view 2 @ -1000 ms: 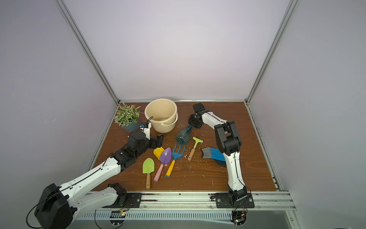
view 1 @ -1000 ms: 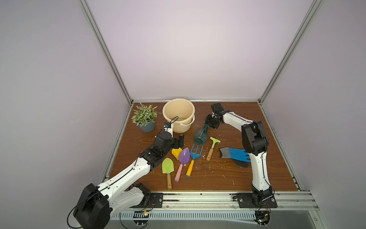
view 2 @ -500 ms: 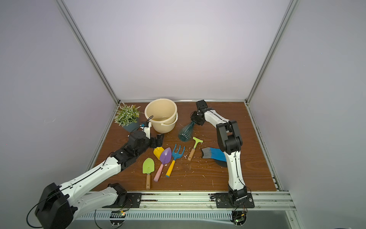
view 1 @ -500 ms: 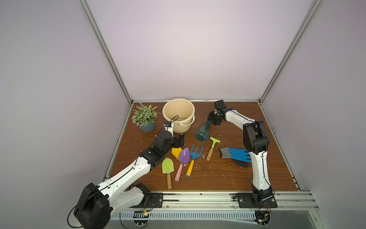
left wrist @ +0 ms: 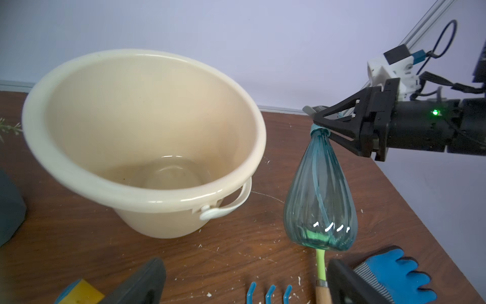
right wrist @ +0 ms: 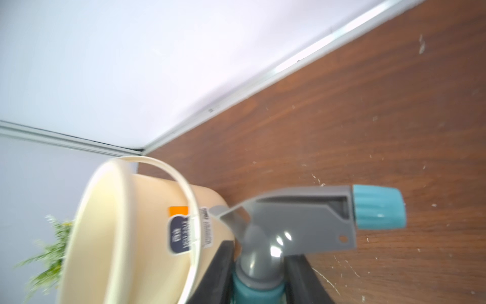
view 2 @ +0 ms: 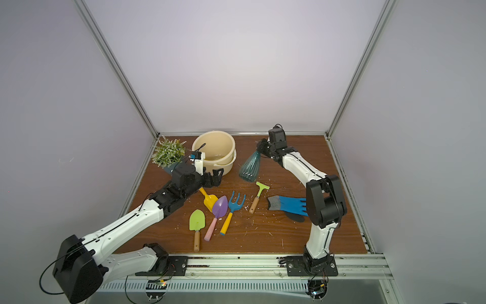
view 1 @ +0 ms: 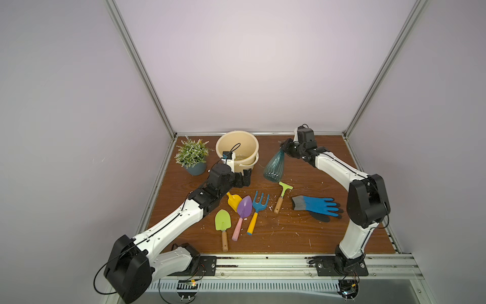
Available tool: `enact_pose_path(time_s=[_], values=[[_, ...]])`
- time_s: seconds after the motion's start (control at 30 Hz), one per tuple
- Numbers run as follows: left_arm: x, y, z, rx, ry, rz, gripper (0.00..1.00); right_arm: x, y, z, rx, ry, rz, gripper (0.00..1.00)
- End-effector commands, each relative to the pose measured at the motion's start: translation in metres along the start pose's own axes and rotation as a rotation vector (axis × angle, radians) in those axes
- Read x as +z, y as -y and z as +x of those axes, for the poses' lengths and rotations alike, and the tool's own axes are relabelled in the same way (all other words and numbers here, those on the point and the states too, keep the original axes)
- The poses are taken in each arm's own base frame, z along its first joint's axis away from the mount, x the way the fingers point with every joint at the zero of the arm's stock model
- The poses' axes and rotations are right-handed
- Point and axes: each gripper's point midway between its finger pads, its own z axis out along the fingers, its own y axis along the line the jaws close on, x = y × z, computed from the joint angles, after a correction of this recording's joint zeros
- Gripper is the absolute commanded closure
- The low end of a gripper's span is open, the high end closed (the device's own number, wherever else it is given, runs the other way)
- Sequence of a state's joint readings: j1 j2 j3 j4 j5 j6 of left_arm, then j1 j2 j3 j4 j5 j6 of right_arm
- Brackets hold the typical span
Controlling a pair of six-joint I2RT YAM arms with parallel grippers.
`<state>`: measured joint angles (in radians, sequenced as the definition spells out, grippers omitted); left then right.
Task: Organize the gardening tools
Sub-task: Pick up the gardening tool from the center of the board.
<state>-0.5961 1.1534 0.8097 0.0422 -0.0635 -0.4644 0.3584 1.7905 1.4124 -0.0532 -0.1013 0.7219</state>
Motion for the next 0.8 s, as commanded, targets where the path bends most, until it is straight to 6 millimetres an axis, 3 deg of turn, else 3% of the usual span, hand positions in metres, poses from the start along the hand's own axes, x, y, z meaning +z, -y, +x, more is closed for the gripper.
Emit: enact_pose_path(time_s=[0.0, 0.3, 0.53, 0.77], values=[[0.003, 0.027, -0.017, 0.019, 0.001, 0.099, 0.0, -0.037, -0.04, -0.028, -0.11, 0.159, -0.139, 0.81], [0.018, 0.078, -0.047, 0.011, 0.008, 0.312, 0.0, -0.097, -0.074, -0.015, -0.228, 0.249, -0.314, 0.82], [0.033, 0.108, -0.047, -0.031, -0.034, 0.462, 0.04, -0.131, -0.093, -0.006, -0.273, 0.29, -0.426, 0.83], [0.039, 0.135, -0.034, -0.021, -0.088, 0.562, 0.0, -0.149, -0.108, -0.001, -0.295, 0.298, -0.499, 0.83]])
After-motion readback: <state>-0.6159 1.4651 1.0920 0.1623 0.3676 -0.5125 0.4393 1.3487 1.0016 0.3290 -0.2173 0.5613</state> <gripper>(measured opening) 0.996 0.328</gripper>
